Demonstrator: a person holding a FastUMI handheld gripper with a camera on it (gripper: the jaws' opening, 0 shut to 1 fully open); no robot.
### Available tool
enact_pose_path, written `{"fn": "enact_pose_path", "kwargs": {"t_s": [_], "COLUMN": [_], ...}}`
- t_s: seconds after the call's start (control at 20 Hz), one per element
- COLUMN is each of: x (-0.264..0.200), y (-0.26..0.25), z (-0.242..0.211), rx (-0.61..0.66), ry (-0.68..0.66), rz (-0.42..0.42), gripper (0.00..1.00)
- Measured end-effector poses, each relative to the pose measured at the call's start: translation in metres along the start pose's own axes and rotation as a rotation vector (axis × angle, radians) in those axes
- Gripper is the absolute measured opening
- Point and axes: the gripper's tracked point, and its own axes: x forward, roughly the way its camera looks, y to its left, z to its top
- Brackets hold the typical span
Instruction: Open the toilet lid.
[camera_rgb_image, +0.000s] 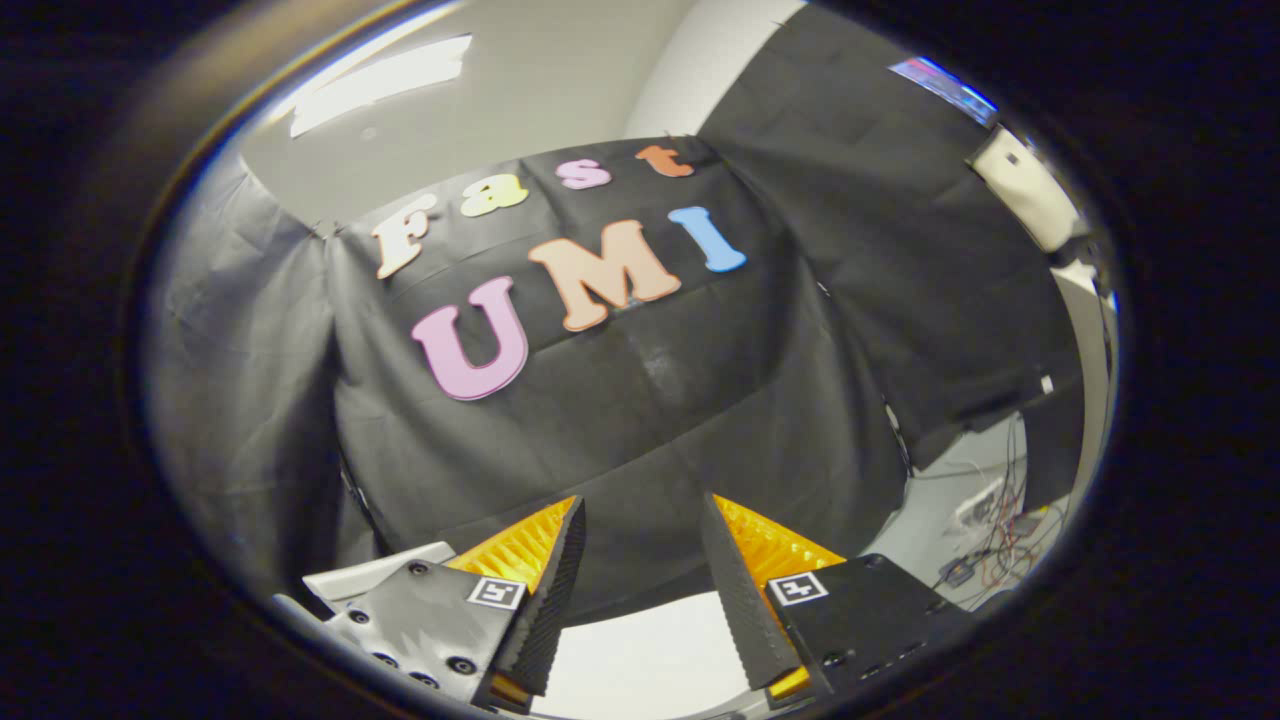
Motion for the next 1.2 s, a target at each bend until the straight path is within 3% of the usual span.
{"fn": "enact_pose_path", "kwargs": {"t_s": [0.45, 0.7, 0.95, 1.2], "x": [-0.046, -0.075, -0.103, -0.118], "y": [-0.023, -0.027, -0.027, -0.040], "z": [-0.113, -0.159, -0.200, -0.231], "rx": [0.280, 0.442, 0.539, 0.558], "ry": [0.102, 0.143, 0.203, 0.275], "rz": [-0.152, -0.205, -0.269, -0.341], "gripper": [0.73, 0.61, 0.61, 0.61]}}
